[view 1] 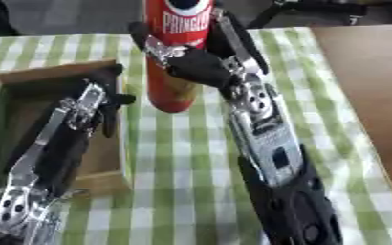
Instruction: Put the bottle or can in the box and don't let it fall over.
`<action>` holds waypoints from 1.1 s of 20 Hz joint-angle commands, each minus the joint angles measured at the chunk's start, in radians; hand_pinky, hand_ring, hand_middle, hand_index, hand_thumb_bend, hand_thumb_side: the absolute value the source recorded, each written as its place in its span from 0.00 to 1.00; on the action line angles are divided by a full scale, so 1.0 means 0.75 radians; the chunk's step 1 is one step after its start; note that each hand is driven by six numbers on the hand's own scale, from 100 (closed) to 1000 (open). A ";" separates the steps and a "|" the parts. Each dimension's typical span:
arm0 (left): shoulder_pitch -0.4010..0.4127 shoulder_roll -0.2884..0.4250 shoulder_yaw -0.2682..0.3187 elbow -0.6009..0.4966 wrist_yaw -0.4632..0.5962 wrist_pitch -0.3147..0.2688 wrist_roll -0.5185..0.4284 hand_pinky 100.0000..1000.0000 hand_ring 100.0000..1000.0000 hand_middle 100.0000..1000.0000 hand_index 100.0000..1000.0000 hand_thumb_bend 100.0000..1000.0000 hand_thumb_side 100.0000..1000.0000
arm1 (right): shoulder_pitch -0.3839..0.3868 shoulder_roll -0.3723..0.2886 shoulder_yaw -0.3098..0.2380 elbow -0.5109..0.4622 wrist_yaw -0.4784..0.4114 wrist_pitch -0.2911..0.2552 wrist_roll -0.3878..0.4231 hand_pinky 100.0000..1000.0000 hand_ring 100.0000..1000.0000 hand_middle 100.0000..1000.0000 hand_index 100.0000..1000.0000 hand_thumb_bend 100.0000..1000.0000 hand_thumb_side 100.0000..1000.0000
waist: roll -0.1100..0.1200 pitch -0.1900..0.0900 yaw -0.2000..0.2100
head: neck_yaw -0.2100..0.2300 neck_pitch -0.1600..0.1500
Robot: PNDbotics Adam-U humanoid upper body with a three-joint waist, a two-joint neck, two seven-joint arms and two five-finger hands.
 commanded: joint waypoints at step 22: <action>0.131 0.088 -0.110 -0.033 -0.051 0.005 -0.236 0.97 0.93 0.45 0.88 0.00 0.86 | -0.144 0.164 0.080 0.167 -0.029 -0.042 0.031 0.92 0.59 0.68 0.54 0.00 0.18 | -0.027 -0.153 -0.041 | 0.011 0.101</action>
